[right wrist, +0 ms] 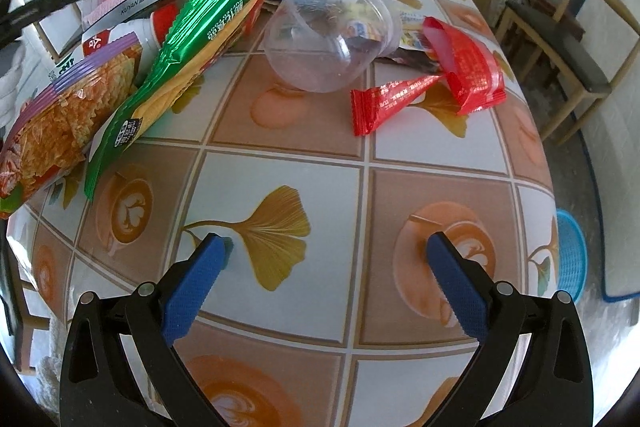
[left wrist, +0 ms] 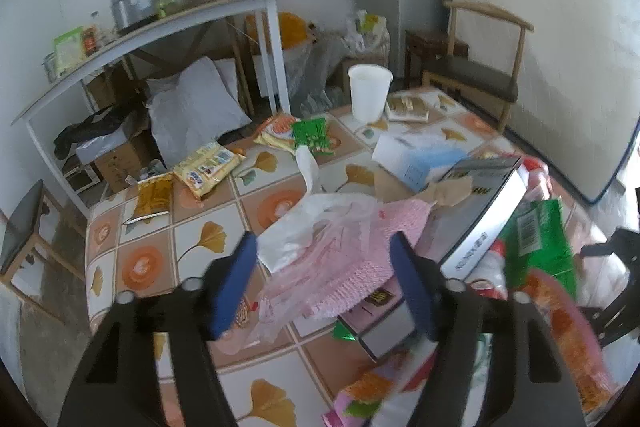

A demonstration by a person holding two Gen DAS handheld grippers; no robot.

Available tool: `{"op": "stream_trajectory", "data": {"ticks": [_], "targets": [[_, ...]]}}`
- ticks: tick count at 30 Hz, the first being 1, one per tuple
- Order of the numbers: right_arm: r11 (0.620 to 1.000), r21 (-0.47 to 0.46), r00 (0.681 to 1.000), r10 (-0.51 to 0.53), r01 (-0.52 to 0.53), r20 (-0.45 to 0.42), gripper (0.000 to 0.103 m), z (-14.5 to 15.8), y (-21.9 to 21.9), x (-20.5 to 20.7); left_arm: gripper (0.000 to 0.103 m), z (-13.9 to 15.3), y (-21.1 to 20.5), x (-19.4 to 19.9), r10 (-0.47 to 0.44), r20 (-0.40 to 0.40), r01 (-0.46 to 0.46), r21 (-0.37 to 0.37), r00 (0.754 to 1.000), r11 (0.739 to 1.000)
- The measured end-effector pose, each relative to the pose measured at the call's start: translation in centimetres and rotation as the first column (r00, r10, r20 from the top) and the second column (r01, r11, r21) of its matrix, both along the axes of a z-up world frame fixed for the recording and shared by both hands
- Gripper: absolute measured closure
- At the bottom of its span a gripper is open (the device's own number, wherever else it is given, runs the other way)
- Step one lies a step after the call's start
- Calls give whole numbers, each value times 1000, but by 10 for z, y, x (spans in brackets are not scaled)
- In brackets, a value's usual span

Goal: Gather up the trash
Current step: 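Reach the left tool into the pile and grasp a clear plastic bag, then grasp the red candy wrapper with the right tool while the left tool holds the bag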

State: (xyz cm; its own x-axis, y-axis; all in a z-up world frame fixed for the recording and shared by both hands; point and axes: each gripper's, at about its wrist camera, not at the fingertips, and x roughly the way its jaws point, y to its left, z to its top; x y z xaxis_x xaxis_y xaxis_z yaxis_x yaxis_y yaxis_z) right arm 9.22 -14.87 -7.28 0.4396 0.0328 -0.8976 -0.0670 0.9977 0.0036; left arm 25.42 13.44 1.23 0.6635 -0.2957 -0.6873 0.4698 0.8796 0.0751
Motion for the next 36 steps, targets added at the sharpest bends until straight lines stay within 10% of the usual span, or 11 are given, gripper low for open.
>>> {"op": "stream_trajectory", "data": {"ticks": [9, 26, 36], "targets": [[1000, 0, 1000, 7, -7, 3, 6, -1, -1, -1, 87, -6, -2, 7, -53, -24, 53, -15, 998, 999], [998, 59, 996, -18, 13, 82, 7, 24, -15, -13, 99, 43, 31, -48, 61, 126, -42, -146, 990, 988], [982, 135, 962, -158, 130, 221, 8, 75, -77, 10, 99, 69, 73, -111, 245, 167, -170, -368, 955, 914]]}}
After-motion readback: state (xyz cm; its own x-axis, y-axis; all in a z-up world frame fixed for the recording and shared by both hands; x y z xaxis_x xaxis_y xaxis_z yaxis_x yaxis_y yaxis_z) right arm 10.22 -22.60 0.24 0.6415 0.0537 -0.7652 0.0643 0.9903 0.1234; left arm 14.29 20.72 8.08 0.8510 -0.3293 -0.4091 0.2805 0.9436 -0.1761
